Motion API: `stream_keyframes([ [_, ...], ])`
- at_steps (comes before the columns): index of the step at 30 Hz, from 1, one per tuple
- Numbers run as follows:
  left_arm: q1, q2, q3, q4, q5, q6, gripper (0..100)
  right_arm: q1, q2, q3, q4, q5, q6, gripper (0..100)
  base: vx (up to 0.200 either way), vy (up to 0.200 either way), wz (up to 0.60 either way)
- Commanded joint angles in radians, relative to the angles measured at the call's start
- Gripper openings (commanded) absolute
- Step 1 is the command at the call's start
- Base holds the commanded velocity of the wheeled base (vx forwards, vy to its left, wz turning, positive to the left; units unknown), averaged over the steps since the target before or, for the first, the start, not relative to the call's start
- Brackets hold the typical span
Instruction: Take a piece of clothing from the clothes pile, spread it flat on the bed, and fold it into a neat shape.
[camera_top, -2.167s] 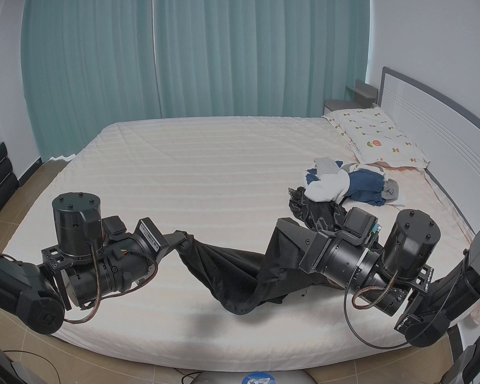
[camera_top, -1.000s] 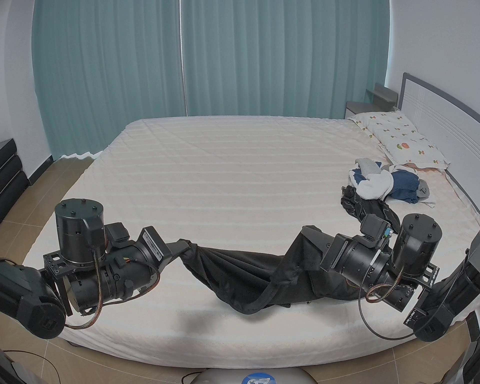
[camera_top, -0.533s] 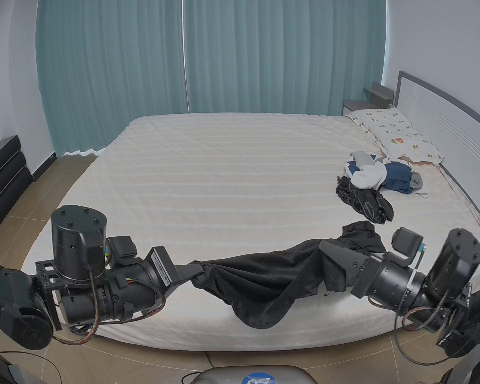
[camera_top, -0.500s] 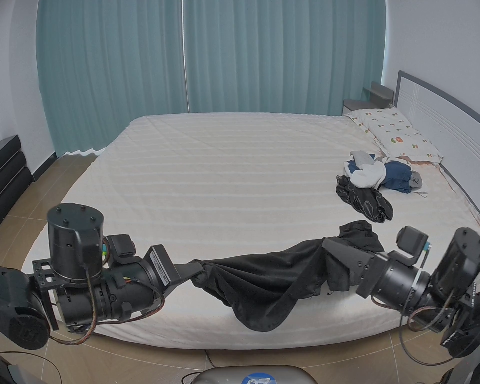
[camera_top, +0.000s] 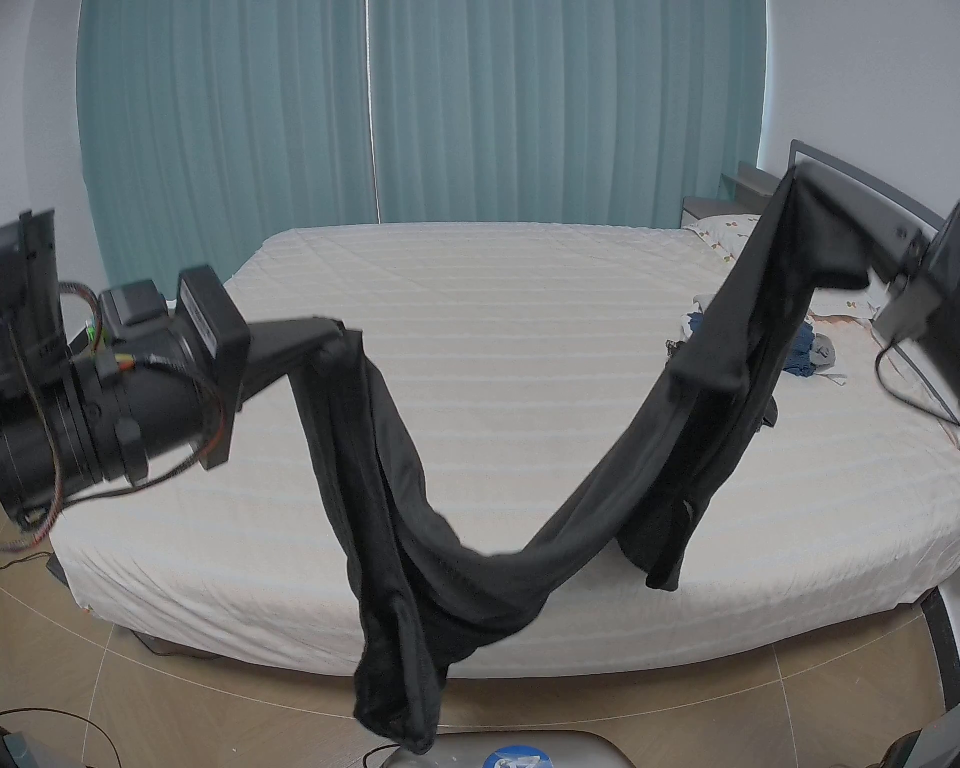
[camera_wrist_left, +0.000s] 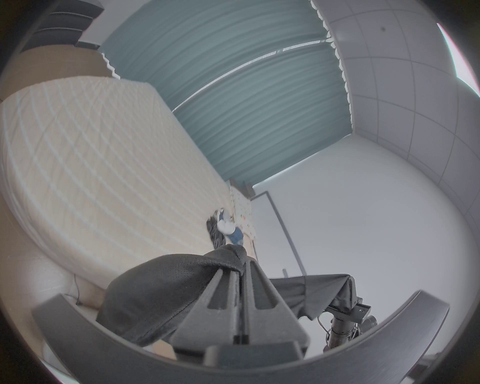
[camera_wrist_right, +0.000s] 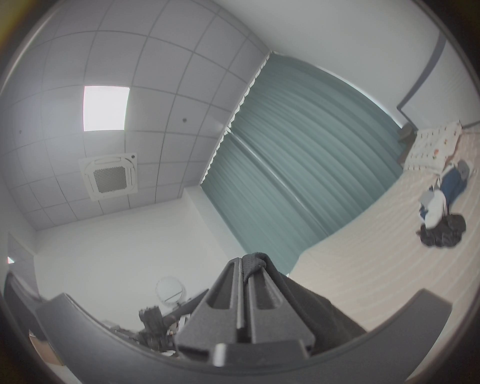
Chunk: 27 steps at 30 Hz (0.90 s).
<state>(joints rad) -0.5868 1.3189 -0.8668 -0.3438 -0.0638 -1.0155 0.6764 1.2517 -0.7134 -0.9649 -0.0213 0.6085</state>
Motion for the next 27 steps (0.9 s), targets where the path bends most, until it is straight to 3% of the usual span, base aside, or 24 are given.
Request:
stream_keyframes([
  [1,0.16,0.115,-0.307,0.112,0.01,0.012,0,-0.324,0.08,-0.515,0.322,0.104,0.046,0,0.0,0.0,0.0],
  [7,0.173,0.26,-0.347,0.124,0.012,-0.003,0,-0.368,0.265,-0.661,0.367,0.116,0.062,0,0.0,0.0,0.0],
  [16,0.191,0.388,-0.376,0.118,0.007,-0.055,0,-0.379,0.459,-0.672,0.351,0.113,0.048,0,0.0,0.0,0.0],
  [27,0.217,0.563,-0.459,0.106,0.004,-0.057,0,-0.408,0.657,-0.69,0.192,0.112,0.04,0,0.2,0.0,0.0],
])
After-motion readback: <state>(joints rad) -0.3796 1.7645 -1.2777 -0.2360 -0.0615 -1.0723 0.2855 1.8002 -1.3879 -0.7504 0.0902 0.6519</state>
